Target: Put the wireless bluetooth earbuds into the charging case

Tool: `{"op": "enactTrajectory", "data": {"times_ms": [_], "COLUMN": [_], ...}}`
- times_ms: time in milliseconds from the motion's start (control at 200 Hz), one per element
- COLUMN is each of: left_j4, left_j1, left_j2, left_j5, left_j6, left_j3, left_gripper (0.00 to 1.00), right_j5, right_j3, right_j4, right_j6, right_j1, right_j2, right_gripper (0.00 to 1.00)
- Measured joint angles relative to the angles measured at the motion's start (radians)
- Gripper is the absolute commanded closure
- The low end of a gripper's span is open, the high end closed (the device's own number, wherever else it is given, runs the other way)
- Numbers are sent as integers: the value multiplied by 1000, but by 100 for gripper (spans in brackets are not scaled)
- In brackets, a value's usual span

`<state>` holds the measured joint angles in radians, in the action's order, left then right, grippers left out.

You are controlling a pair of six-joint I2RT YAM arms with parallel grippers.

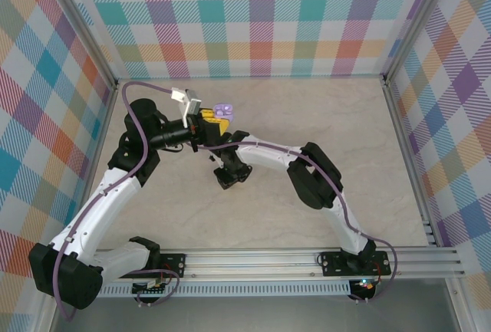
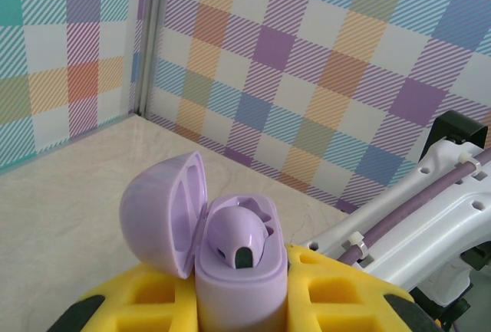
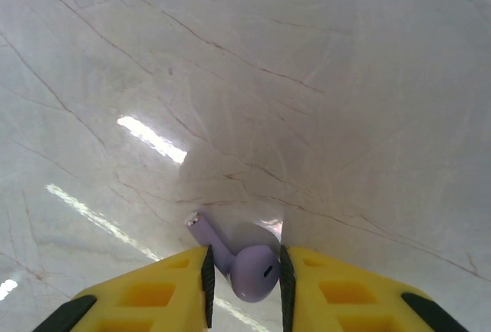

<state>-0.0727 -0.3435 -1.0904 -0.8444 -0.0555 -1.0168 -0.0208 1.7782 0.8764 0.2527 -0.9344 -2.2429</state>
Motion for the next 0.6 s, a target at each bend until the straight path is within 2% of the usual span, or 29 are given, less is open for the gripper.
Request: {"op": "enactTrajectory", "data": {"times_ms": [600], "left_j4": [0], "left_j1": [0], "left_j2": [0], "left_j5": [0], "left_j6": [0], "left_j3": [0], "left_gripper": [85], "right_j5": [-96], "right_j3": [-271], "right_j4": [-11], "right_j6": [-43], "right_j1": [157], "right_j2": [176], "right_gripper": [71]}}
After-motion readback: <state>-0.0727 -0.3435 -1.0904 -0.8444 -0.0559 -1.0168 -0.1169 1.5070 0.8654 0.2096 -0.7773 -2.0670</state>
